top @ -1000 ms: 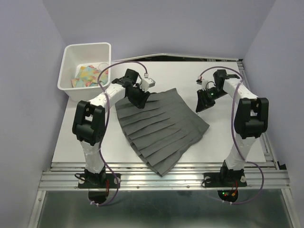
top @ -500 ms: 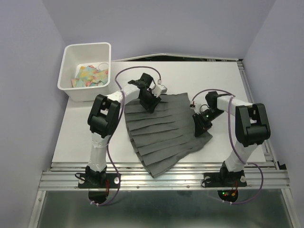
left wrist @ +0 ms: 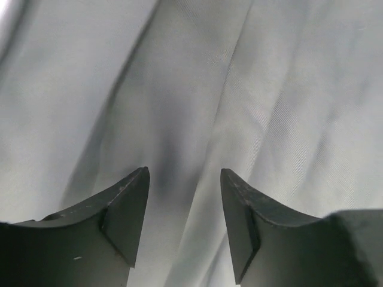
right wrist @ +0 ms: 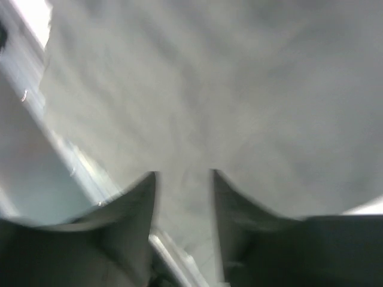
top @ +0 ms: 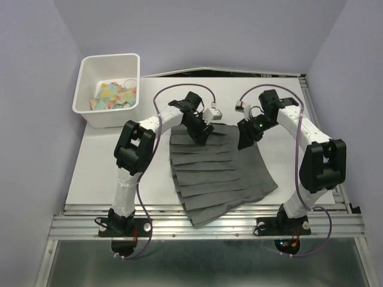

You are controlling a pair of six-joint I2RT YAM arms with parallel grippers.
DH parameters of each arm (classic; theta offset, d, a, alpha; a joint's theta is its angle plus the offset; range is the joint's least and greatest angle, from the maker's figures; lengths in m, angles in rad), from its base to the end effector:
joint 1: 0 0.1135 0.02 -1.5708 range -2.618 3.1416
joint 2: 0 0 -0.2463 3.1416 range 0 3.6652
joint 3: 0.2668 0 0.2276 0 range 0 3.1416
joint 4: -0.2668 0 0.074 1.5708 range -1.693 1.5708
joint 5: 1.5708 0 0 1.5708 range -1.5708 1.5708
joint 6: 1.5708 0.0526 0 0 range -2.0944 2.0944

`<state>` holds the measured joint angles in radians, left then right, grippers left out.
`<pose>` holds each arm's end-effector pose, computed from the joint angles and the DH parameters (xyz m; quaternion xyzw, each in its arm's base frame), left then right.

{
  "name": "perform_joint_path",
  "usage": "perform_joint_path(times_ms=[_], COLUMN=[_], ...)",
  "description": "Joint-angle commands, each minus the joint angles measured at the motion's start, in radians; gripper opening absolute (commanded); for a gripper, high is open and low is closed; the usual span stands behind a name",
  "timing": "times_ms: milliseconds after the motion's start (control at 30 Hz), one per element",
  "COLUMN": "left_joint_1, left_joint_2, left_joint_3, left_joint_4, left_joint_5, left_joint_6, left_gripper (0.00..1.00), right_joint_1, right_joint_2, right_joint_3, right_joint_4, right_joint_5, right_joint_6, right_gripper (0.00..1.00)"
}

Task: Fold and stack the skirts
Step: Flatten the skirt out, then fold the skirt

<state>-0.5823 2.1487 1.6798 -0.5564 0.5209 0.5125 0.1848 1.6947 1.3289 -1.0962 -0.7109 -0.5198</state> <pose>0.3527 -0.2636 0.1719 0.5436 0.7585 -0.2569 0.2515 0.2781 0.0869 0.2222 -0.3408 0.8721 0.3341 0.1082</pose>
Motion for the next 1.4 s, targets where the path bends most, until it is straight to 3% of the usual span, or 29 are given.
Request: perform_joint_path(times_ms=[0,33,133,333,700,833,1033,1233,1300,1333,1367], left_joint_1=[0.064,0.076,0.111,0.168,0.219,0.219,0.219,0.22,0.223,0.225,0.226], left_joint_2=[-0.176,-0.179,-0.136,-0.027,0.103,0.135,0.103,0.076,0.051,0.042,0.036], left_joint_3=[0.06,0.105,0.197,0.343,0.359,0.336,0.19,0.126,0.126,0.133,0.142], left_joint_4=[-0.016,-0.02,-0.074,-0.092,-0.108,-0.131,-0.091,-0.086,-0.086,-0.083,-0.08], left_joint_5=[0.105,0.105,0.094,0.05,0.002,-0.016,-0.067,-0.082,-0.087,-0.088,-0.09], left_joint_6=[0.034,0.029,0.037,0.05,0.107,0.147,0.182,0.19,0.189,0.185,0.179], left_gripper=[0.64,0.68,0.8,0.86,0.86,0.86,0.85,0.58,0.44,0.38,0.26], right_joint_1=[-0.042,-0.057,-0.067,-0.076,-0.076,-0.076,-0.076,-0.076,-0.076,-0.076,-0.076], right_joint_2=[0.002,0.028,0.166,0.379,0.502,0.539,0.531,0.517,0.497,0.49,0.476], right_joint_3=[0.171,0.244,0.37,0.575,0.532,0.52,0.443,0.411,0.415,0.42,0.434], right_joint_4=[0.163,0.186,0.183,0.179,0.17,0.182,0.209,0.214,0.214,0.214,0.214], right_joint_5=[0.076,0.105,0.142,0.192,0.18,0.195,0.218,0.26,0.263,0.261,0.26], right_joint_6=[0.044,0.035,0.004,-0.112,-0.321,-0.321,-0.344,-0.35,-0.333,-0.324,-0.313], right_gripper=[0.62,0.78,0.9,0.91,0.83,0.66,0.55,0.31,0.24,0.14,0.08])
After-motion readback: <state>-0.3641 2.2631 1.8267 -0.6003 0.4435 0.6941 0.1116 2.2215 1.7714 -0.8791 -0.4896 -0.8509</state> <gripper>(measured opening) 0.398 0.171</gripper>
